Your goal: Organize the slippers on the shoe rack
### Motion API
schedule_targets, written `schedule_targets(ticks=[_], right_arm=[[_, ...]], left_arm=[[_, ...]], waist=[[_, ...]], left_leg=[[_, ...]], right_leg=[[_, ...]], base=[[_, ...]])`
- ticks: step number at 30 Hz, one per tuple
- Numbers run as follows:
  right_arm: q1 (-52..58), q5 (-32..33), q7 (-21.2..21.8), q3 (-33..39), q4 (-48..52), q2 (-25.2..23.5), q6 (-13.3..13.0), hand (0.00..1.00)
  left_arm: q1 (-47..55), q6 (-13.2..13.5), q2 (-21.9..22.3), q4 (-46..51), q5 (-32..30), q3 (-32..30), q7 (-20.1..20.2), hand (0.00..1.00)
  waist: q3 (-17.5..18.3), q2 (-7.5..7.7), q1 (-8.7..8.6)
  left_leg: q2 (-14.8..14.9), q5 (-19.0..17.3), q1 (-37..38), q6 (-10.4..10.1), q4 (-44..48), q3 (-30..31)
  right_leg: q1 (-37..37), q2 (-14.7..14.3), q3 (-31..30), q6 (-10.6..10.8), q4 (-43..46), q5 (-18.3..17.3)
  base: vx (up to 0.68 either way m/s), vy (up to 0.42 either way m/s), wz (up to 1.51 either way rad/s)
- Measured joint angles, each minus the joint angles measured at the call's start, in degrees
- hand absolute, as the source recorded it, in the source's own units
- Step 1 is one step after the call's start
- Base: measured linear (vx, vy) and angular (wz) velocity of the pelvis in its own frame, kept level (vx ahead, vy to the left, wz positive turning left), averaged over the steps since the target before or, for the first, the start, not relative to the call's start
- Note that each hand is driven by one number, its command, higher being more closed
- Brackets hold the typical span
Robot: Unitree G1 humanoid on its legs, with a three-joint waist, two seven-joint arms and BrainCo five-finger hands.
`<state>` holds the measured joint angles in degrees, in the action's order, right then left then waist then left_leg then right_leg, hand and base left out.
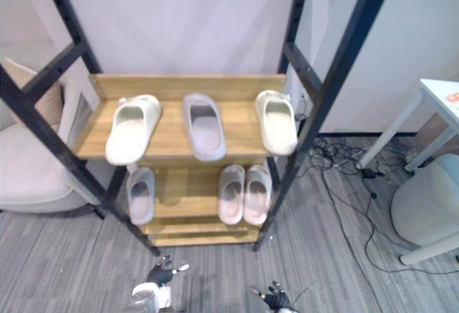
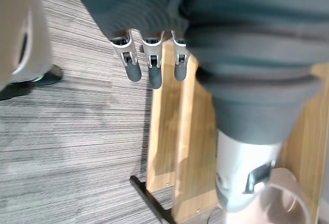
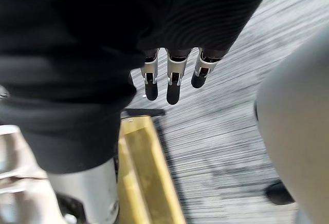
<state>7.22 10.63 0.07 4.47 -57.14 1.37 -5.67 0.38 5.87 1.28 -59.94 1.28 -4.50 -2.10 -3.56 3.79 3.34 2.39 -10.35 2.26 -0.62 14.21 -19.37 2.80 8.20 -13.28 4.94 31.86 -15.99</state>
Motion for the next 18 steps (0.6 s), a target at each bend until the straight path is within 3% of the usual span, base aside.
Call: schedule_targets(ticks=[2,3,5,7,9,10,11,12,15,18], right_arm=[[-0.3,-1.0,0.0,0.3,0.0,0.5,0.0,0.00],[-0.6,-1.6,0.0,0.3,0.0,1.3,0.0,0.00],[-1.0,-1.6,0.0,0.9,-0.2,2.0,-0.3,0.00],[-0.6,-1.6,0.0,1.5,-1.8,1.7,-0.3,0.00],[-0.8,-1.3,-0.1,2.6,-2.7,3.2,-0.6,0.00],[-0.8,-1.3,-0.1,2.6,-2.8,3.5,-0.6,0.00],[-1.1,-1.4,-0.1,2.6,-3.3,3.9,-0.6,0.00],[-1.5,-1.6,0.0,2.6,-3.8,4.1,-0.7,0.00],[-2.2,-1.5,-0.1,2.7,-4.9,4.1,-0.7,0.00],[-2.2,-1.4,-0.1,2.7,-5.0,4.0,-0.8,0.00]], left_arm=[[-0.5,-0.1,-0.4,-0.6,0.0,0.8,0.0,0.00],[-0.7,-0.1,-0.4,-1.9,0.0,1.7,0.0,0.00],[-1.2,-0.1,-0.5,-3.4,0.0,2.5,0.0,0.00],[-1.3,0.0,-1.2,-4.3,0.0,3.8,0.0,0.00],[-1.2,0.0,0.8,-5.2,0.0,3.7,0.2,0.00],[-1.1,0.0,1.2,-5.2,0.0,3.7,0.2,0.00],[-0.9,0.0,1.5,-5.2,-0.1,3.7,0.5,0.00],[-0.8,0.0,1.5,-5.3,-0.1,3.2,0.7,0.00],[-0.8,0.0,1.3,-5.4,-0.1,3.3,1.2,0.00],[-0.9,0.0,1.1,-5.4,-0.2,3.2,1.2,0.00]], waist=[[0.1,-0.43,-0.07],[0.3,-1.78,-0.21],[0.1,-3.21,-0.78],[0.4,-1.76,-1.27],[0.4,-4.10,-2.30],[0.4,-4.69,-2.13],[0.5,-6.29,-1.77],[0.5,-6.61,-1.69],[0.3,-6.28,-1.66],[0.0,-5.74,-1.68]], left_leg=[[0.3,-0.1,2.9,0.2,-2.7,0.0],[1.5,-0.1,4.5,0.2,-4.7,0.5],[3.3,-0.1,5.0,0.1,-5.4,1.8],[2.2,0.1,5.0,-0.2,-5.2,3.6],[3.2,0.3,6.9,-1.9,-6.0,7.1],[3.5,0.5,7.3,-2.1,-6.4,7.2],[4.2,1.1,8.4,-3.1,-8.1,7.4],[4.3,2.2,8.8,-3.5,-9.5,7.9],[4.8,3.0,8.6,-3.5,-11.0,9.6],[4.7,3.1,8.8,-3.5,-11.2,10.4]], right_leg=[[-2.5,-0.6,1.8,-0.2,4.1,-2.7],[-4.6,-2.0,3.8,-0.8,4.1,-5.0],[-6.9,-3.9,6.2,-1.0,-0.2,-5.5],[-6.4,-3.4,6.7,-1.3,-11.3,1.3],[-3.7,-4.6,8.8,-1.6,-11.6,1.4],[-3.3,-4.8,8.8,-1.7,-11.8,1.4],[-2.4,-5.7,8.9,-1.8,-12.5,1.5],[-2.4,-6.3,8.9,-2.0,-12.9,1.6],[-2.6,-7.0,9.3,-3.4,-14.7,2.4],[-1.3,-6.9,9.6,-3.2,-16.4,3.3]], base=[[0.18,0.061,-0.29],[0.11,-0.009,-0.17],[0.12,-0.080,0.10],[0.13,-0.148,0.41],[0.17,-0.182,0.45],[0.14,-0.138,0.14],[0.09,-0.143,-0.04],[0.06,-0.134,-0.03],[0.01,-0.082,0.01],[-0.02,0.006,0.09]])
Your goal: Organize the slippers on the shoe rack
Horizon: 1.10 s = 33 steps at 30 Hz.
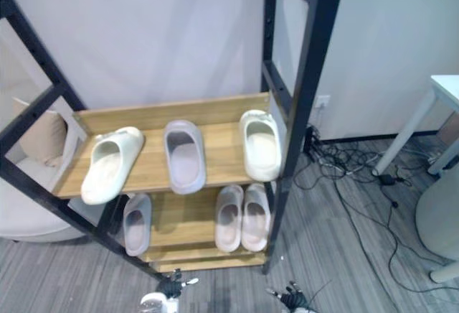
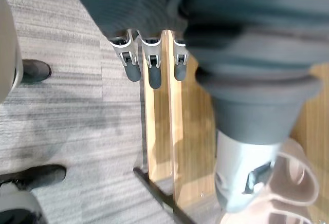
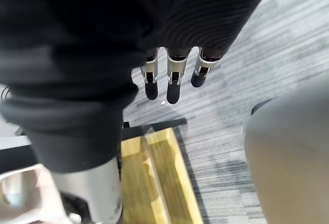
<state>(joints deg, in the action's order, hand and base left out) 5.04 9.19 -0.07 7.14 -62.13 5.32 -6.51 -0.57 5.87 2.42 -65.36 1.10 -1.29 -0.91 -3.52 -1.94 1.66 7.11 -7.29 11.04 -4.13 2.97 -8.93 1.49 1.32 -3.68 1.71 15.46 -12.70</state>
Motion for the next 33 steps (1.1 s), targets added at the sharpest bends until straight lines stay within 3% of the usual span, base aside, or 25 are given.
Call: schedule_targets(ticks=[2,6,11,15,20,21,28,33], right_arm=[[0.0,0.1,0.0,-0.1,0.0,-0.4,-0.4,0.00],[1.0,0.5,-0.7,-3.4,3.4,-0.1,-1.1,0.00],[13.9,-1.2,-1.0,-10.9,29.8,-0.2,-2.0,0.00],[25.0,-4.7,-0.7,-11.0,51.5,-0.1,-2.3,0.00],[30.7,-8.6,0.1,-11.2,67.7,-0.1,-2.6,0.00],[31.9,-9.5,0.5,-11.6,75.1,-0.1,-3.2,0.00],[32.0,-16.3,0.6,-10.7,88.5,-0.1,-6.5,0.00],[30.4,-18.4,-1.8,-7.6,90.8,0.5,-7.1,0.00]], left_arm=[[0.0,0.0,-0.6,0.0,-0.2,0.0,0.0,0.00],[-0.7,0.0,-1.5,0.1,-1.0,0.0,-0.1,0.00],[0.3,0.1,-3.4,2.6,-1.1,0.0,-1.5,0.00],[2.5,0.1,-3.9,5.2,-1.1,-0.5,-1.6,0.00],[3.7,0.2,-3.6,6.6,-2.1,-1.3,-1.6,0.00],[4.2,0.4,-3.5,7.4,-2.2,-1.3,-1.6,0.00],[4.4,1.2,-3.4,7.4,-2.4,-0.9,-1.6,0.00],[4.1,1.9,-4.3,5.9,-3.2,1.3,-1.7,0.00]], waist=[[-0.2,0.83,0.00],[-1.2,1.13,-0.24],[-1.5,2.57,-0.83],[-1.3,2.68,-1.82],[-1.3,2.76,-2.24],[-1.0,2.93,-2.25],[-0.8,3.50,-2.23],[0.1,3.82,-2.35]], left_leg=[[-0.6,0.2,-0.2,-0.2,0.0,0.6],[-1.7,0.2,-1.2,-0.3,-1.1,0.9],[-2.8,0.4,-2.3,-0.7,-1.9,0.4],[-2.9,0.3,-2.8,-0.6,-1.8,0.1],[-2.8,0.3,-2.8,-0.6,-1.7,0.0],[-2.9,0.3,-2.9,-0.6,-1.7,0.0],[-3.6,-0.9,-3.0,-0.1,0.2,0.1],[-4.3,-0.9,-4.2,0.1,0.6,0.9]], right_leg=[[0.6,0.8,0.3,0.6,-2.3,1.2],[0.5,2.1,0.5,2.0,-4.1,3.0],[-1.2,3.6,0.0,2.9,-3.6,3.5],[-2.2,3.7,-0.3,3.2,-2.6,3.3],[-2.7,3.6,-0.3,2.9,-2.0,2.8],[-3.6,3.7,-0.4,3.0,-1.2,2.2],[-3.6,3.9,-0.9,3.2,-0.9,2.1],[-3.5,4.5,-0.6,3.8,-2.4,2.9]], base=[[-0.06,0.056,0.15],[-0.08,0.097,0.10],[-0.07,0.055,-0.02],[0.01,0.010,-0.06],[0.02,-0.011,0.00],[0.00,0.000,0.00],[-0.02,0.004,-0.02],[-0.02,0.026,0.05]])
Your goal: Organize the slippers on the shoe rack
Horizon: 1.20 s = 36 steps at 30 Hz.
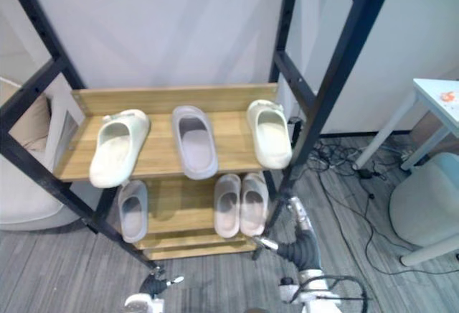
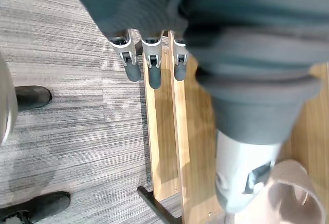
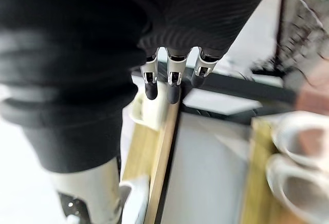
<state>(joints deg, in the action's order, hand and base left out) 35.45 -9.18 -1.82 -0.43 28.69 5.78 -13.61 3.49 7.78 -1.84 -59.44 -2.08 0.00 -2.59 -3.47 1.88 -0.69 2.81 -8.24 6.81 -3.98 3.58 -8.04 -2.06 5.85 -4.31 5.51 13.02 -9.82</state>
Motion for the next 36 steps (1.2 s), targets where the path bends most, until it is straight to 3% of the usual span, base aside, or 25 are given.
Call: schedule_targets(ticks=[7,17,27,36], right_arm=[[-8.4,-0.1,-2.1,0.5,0.2,2.2,-0.6,0.00],[-23.8,0.4,-3.4,2.5,-0.9,11.0,-0.5,0.00],[-43.0,5.7,-2.4,-0.6,-21.4,19.9,3.6,0.00],[-57.5,7.5,-1.4,-5.1,-35.3,21.9,5.7,0.00]], left_arm=[[-0.7,0.6,-1.9,-2.1,-0.1,3.4,0.0,0.00],[-0.6,0.3,-3.6,-2.4,-0.1,3.2,0.1,0.00],[-0.6,-0.7,-4.7,-3.2,0.6,1.1,0.1,0.00],[-1.5,-0.7,-5.0,-3.0,2.2,1.1,0.5,0.00]], waist=[[0.1,0.46,-0.37],[0.1,0.92,-0.30],[-0.7,2.15,0.58],[-2.7,2.25,1.22]], left_leg=[[-0.6,-0.5,-1.8,0.8,1.5,2.0],[-1.0,-0.2,-3.8,1.1,1.6,4.6],[-1.2,0.1,-4.9,1.3,1.5,6.8],[-1.2,0.3,-5.9,1.6,1.4,7.1]], right_leg=[[1.6,0.8,1.3,0.5,-4.1,2.2],[2.4,1.3,3.8,0.6,-5.9,2.9],[4.1,1.4,5.9,0.0,-9.5,4.4],[4.1,1.4,6.3,-0.4,-11.3,5.7]], base=[[0.01,0.033,0.13],[0.02,0.005,0.13],[0.01,0.001,0.10],[0.01,-0.001,0.02]])
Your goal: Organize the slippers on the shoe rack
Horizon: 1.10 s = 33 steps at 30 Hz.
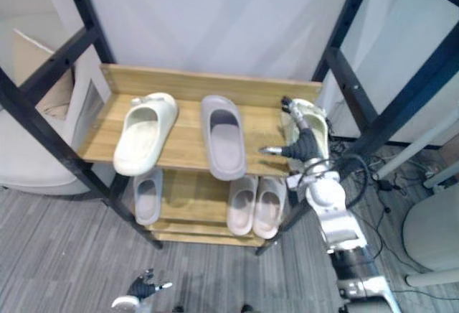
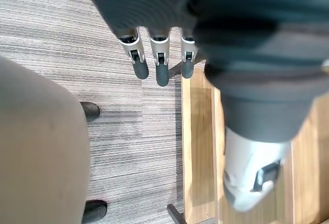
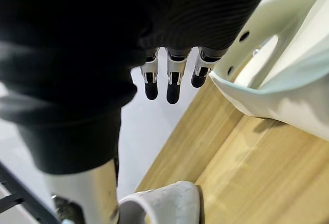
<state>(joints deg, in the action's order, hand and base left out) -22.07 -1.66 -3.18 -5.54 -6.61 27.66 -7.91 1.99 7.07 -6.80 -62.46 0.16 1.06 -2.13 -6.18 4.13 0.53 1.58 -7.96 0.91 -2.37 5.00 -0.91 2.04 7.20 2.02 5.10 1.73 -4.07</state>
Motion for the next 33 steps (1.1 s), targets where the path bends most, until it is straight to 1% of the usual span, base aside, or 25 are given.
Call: schedule_targets(ticks=[9,12,17,19,23,24,29,33], right_arm=[[-7.5,-0.1,0.9,-4.3,-5.5,0.0,0.6,0.00],[-9.5,-0.1,1.0,-4.5,-7.4,-0.1,0.8,0.00],[-12.4,-0.2,1.0,-6.3,-10.7,-0.2,1.4,0.00],[-12.7,-0.3,1.1,-6.6,-11.3,-0.7,1.5,0.00],[-16.7,-0.5,1.1,-8.3,-17.1,-1.0,2.0,0.00],[-17.7,-0.5,1.3,-8.5,-17.1,-1.2,2.1,1.00],[-20.8,-0.6,1.0,-8.6,-18.9,-2.7,2.1,1.00],[-22.2,-0.5,1.3,-8.7,-19.4,-2.9,1.8,1.00]], left_arm=[[-0.7,0.0,0.0,0.0,0.1,0.0,0.0,0.00],[-0.7,0.0,0.0,0.8,0.1,0.0,0.0,0.00],[-0.7,0.0,-0.1,1.8,1.0,0.0,0.0,0.00],[-0.7,0.0,-0.2,2.1,1.2,-0.1,0.0,0.00],[-0.8,0.1,-0.3,2.3,1.6,-0.1,0.0,0.00],[-1.0,0.1,-0.3,2.3,1.7,-0.1,0.0,0.00],[-1.3,0.0,-0.4,2.3,2.3,-0.1,0.0,0.00],[-1.3,0.0,-0.5,2.7,2.3,-0.2,0.0,0.00]], waist=[[-1.2,0.09,0.55],[-1.4,0.09,1.40],[-2.2,0.39,2.30],[-2.4,0.61,2.66],[-2.9,0.78,2.77],[-3.4,0.79,2.82],[-4.0,0.92,2.95],[-4.2,1.22,3.28]], left_leg=[[0.0,0.7,-0.1,0.2,-0.8,0.6],[-0.1,1.0,-0.9,0.3,-0.8,0.8],[-0.1,1.4,-0.9,0.2,-0.9,1.0],[-0.1,1.9,-0.9,0.1,-1.5,1.3],[-0.1,3.6,-0.8,-0.2,-3.5,2.3],[-0.1,4.3,-0.5,-0.3,-4.4,2.5],[-0.1,5.8,-0.6,-0.4,-6.1,2.7],[-0.1,5.9,-0.5,-0.5,-6.1,2.9]], right_leg=[[0.0,0.0,0.5,-0.3,-0.5,0.9],[0.0,0.0,0.6,-0.5,-1.8,2.1],[0.1,0.0,0.7,-0.6,-1.9,2.5],[0.0,0.0,0.9,-0.6,-1.9,2.5],[-0.2,0.0,1.7,-0.6,-2.0,2.5],[-0.2,0.0,1.9,-0.6,-2.0,2.5],[-1.0,0.0,1.9,-0.4,-2.0,2.6],[-0.9,0.0,2.0,-0.4,-2.0,2.6]], base=[[0.00,-0.001,0.03],[-0.01,0.003,0.04],[-0.04,-0.001,0.02],[-0.05,-0.020,0.09],[-0.06,-0.028,0.13],[-0.05,-0.023,0.05],[-0.07,-0.018,0.02],[-0.02,-0.003,0.01]])
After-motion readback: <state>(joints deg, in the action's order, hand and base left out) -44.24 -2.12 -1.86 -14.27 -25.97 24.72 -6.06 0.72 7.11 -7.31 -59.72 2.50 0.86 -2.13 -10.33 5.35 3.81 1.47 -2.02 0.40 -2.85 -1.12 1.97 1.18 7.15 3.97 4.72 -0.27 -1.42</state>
